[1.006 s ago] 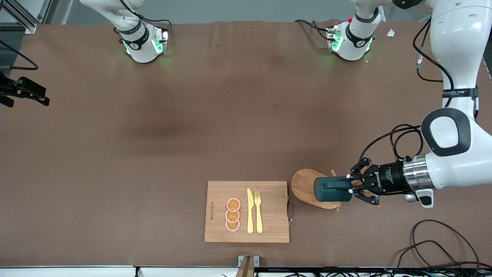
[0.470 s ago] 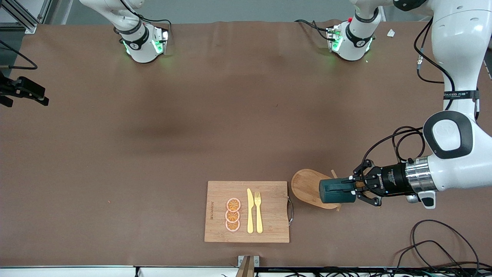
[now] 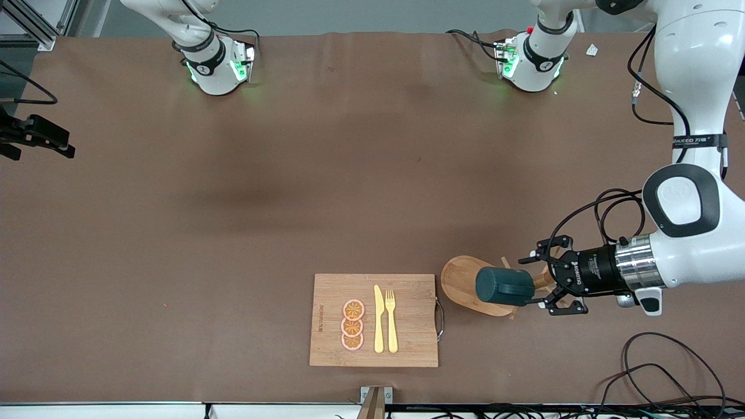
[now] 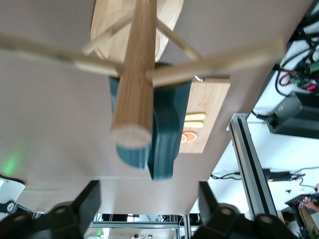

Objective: Pass cup and hang on rack
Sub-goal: 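Open the left gripper and release the mug handle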

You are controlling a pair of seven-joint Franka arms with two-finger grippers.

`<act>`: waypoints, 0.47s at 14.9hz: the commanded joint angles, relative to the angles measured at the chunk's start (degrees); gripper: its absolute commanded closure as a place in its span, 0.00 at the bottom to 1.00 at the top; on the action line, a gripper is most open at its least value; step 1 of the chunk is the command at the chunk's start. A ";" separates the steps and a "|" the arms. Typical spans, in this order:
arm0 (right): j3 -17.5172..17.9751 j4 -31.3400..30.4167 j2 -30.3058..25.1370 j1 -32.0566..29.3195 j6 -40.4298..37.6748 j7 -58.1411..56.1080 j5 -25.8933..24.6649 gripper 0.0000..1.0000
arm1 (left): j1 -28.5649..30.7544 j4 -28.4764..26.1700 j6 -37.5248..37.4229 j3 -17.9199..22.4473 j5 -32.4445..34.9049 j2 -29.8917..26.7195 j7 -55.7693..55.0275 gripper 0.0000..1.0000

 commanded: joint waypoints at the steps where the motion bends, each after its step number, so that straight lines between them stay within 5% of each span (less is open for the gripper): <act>1: 0.42 0.03 -0.40 -0.78 -0.43 0.28 0.07 0.00 | 0.18 -0.73 -1.93 -1.24 0.53 -4.69 3.48 0.00; 4: 0.42 0.12 -0.31 -0.43 -0.35 0.63 0.07 0.00 | -0.26 -0.82 -2.81 -2.81 5.95 -7.77 9.82 0.00; 7: 0.42 0.20 -0.31 -0.43 -0.35 0.63 0.16 0.00 | -0.17 -0.82 -5.62 -7.11 18.51 -10.41 12.81 0.00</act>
